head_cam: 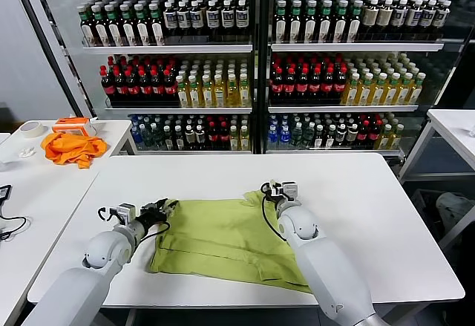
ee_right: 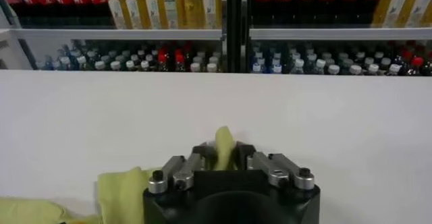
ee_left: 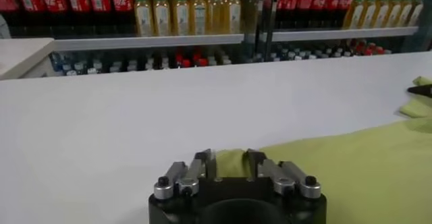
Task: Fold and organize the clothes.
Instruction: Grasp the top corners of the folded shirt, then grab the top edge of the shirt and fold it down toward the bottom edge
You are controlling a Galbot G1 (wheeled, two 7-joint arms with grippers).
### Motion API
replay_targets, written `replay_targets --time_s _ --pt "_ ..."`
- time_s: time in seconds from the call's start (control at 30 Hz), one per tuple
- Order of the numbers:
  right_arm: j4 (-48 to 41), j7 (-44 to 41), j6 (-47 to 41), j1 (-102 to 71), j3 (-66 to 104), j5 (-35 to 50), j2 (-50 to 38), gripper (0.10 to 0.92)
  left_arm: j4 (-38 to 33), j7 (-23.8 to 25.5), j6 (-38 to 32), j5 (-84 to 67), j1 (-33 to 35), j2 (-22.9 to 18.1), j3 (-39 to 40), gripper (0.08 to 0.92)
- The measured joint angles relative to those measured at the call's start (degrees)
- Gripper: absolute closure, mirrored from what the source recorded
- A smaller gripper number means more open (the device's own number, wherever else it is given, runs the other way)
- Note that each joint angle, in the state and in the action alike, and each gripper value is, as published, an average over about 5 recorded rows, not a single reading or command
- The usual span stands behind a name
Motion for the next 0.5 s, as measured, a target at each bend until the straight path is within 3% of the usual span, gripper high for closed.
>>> replay_targets --time_s 0.13,0.27,0.5 --pt "1.6 0.3 0.0 -0.8 -0.2 0.2 -0.7 0.899 -0.3 0.5 -0.6 -0.8 0.2 0.1 -0.5 0.814" --pt "5.1 1.0 -0.5 -2.2 0.0 1.0 -2.1 0.92 -1.4 0.9 -1.1 -1.6 0.8 0.7 -1.1 0.903" --pt "14.7 2.2 -1.7 -6.7 1.4 2.5 -5.8 0.92 -5.7 1.3 -2.2 -2.5 4.0 2.3 -2.6 0.916"
